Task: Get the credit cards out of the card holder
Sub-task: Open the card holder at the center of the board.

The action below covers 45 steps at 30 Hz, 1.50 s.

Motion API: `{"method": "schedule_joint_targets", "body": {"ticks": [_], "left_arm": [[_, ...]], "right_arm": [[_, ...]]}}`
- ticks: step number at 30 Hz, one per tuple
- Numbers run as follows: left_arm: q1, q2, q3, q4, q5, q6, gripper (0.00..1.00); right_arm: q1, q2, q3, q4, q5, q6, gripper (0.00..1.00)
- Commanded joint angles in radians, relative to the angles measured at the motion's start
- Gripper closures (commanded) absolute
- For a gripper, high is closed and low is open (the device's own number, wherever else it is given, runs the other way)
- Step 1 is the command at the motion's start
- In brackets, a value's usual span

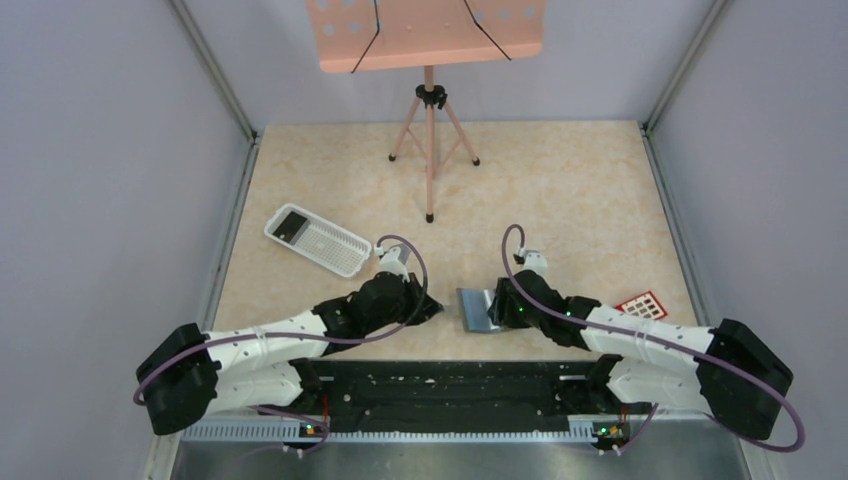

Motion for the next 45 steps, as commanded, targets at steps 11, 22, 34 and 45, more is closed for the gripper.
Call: {"method": "schedule_joint_targets", "body": {"ticks": [11, 22, 34, 45], "left_arm": [[-0.002, -0.009, 0.022, 0.012, -0.009, 0.014, 1.0], [-0.002, 0.017, 0.031, 0.056, 0.02, 0.007, 1.0], [-0.002, -0.012, 0.022, 0.131, 0.064, 0.005, 1.0], [-0.001, -0.022, 0.006, 0.166, 0.073, 0.0, 1.0]], "right_arm": [[-0.009, -0.164, 0.151, -0.266, 0.093, -0.077, 0.49], [-0.008, -0.204, 0.129, 0.032, -0.2, -0.012, 0.56], [-0.007, -0.07, 0.096, 0.192, -0.295, 0.016, 0.59], [-0.006, -0.033, 0.073, 0.178, -0.252, 0.01, 0.57]]}}
